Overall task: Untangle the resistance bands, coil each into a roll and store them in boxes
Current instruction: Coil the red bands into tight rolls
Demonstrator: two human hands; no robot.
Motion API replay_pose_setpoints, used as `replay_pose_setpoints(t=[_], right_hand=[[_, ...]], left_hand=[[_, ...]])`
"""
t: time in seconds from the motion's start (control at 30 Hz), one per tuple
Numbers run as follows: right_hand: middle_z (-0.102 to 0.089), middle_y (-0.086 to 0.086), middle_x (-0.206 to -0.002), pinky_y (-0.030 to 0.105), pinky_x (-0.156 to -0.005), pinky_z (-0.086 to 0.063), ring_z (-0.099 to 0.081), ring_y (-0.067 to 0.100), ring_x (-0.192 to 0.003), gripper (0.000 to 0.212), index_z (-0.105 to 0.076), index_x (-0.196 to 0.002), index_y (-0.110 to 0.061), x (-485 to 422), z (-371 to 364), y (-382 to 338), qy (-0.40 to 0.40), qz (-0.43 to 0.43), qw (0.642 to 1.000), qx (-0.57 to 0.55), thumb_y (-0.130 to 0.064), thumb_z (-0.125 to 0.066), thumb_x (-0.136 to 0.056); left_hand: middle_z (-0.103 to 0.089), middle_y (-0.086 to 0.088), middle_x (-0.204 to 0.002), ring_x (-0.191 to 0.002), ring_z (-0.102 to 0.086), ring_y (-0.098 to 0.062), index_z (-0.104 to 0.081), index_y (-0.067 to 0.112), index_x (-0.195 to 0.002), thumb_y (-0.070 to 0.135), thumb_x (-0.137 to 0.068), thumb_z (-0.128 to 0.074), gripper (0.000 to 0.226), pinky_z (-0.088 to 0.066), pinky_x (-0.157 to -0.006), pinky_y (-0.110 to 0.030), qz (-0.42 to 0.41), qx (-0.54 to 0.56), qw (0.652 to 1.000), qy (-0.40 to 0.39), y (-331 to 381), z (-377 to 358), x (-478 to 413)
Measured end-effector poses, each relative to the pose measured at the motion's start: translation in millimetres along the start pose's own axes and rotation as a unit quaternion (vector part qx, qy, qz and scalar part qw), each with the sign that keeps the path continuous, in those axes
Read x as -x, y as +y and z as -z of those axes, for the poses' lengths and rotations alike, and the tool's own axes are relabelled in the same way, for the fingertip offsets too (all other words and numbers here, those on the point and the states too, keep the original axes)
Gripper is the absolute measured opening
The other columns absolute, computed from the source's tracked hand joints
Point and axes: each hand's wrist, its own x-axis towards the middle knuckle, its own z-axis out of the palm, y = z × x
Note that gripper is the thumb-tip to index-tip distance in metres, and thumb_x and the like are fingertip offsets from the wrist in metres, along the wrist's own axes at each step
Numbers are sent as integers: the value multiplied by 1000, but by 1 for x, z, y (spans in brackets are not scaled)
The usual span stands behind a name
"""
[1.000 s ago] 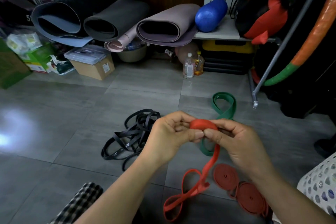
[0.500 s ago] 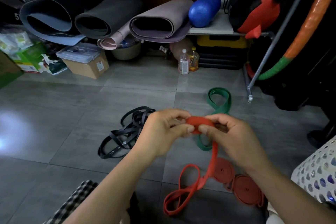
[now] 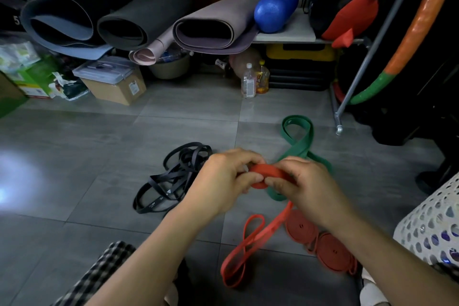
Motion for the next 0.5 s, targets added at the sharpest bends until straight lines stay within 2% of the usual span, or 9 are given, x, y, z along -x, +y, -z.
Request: replay_pose_setpoints(t=[0.07, 0.13, 0.23, 0.33, 0.37, 0.4, 0.47, 0.5], right_hand=[[-59, -6, -74, 9, -63, -41, -55, 0, -68, 8, -68, -80, -22, -2, 5, -6, 13, -54, 985, -165, -26, -71, -74], [-67, -4, -81, 9, -69, -45, -60, 0, -74, 14, -69, -80, -27, -3, 10, -10, 41, -85, 952, -292, -26, -71, -66], [-71, -9, -81, 14, -73, -49, -63, 3, -76, 16, -72, -77, -35, 0, 4, -12, 55, -84, 938, -332, -33, -68, -61], [-73, -9, -80, 17, -73, -52, -66, 5, -75, 17, -72, -78, -38, 1, 1, -12, 63, -95, 936, -334, -37, -67, -62], [-73, -8, -78, 15, -71, -51, -65, 3, -74, 16, -72, -77, -34, 1, 3, -11, 64, -96, 939, -324, -37, -67, -63], [-72, -6, -75, 13, -68, -49, -64, 2, -73, 14, -71, -78, -30, 0, 5, -8, 63, -88, 952, -287, -35, -68, -65], [-64, -6, -71, 13, -62, -43, -59, 5, -70, 16, -71, -81, -22, 1, 6, -2, 46, -32, 990, -128, -34, -71, -71], [-60, -7, -69, 14, -60, -40, -55, 8, -70, 19, -70, -82, -18, 0, 5, -1, 40, -6, 997, -59, -35, -69, -72]], left_hand=[[-62, 1, -71, -53, -60, -10, -64, 17, -88, 1, -80, -64, 18, -52, -59, -18, 33, 118, 992, 24, 4, 3, 0], [-63, -3, -65, -51, -60, -8, -60, 15, -88, -3, -81, -60, 19, -48, -55, -13, 62, 256, 964, 43, 7, 5, 0], [-67, -1, -73, -57, -63, -10, -58, 10, -91, 4, -79, -60, 13, -50, -58, -16, 77, 394, 915, 45, 7, -3, 4], [-69, 0, -74, -62, -64, -11, -57, 8, -96, 13, -72, -60, 24, -54, -62, -20, 103, 473, 874, 37, 5, -9, 5], [-68, 0, -77, -63, -65, -12, -58, 9, -97, 11, -74, -61, 23, -55, -62, -21, 107, 466, 878, 29, 4, -8, 4], [-67, 0, -82, -64, -65, -11, -58, 13, -97, 7, -77, -61, 21, -55, -61, -23, 103, 420, 902, 18, 3, -6, 4], [-62, 4, -87, -60, -63, -5, -58, 24, -98, 2, -83, -61, 27, -55, -57, -22, 60, 197, 979, 2, 0, -2, 4], [-60, 7, -84, -56, -60, -2, -60, 25, -98, 3, -83, -61, 27, -52, -53, -19, 31, 92, 995, 5, 0, -1, 3]])
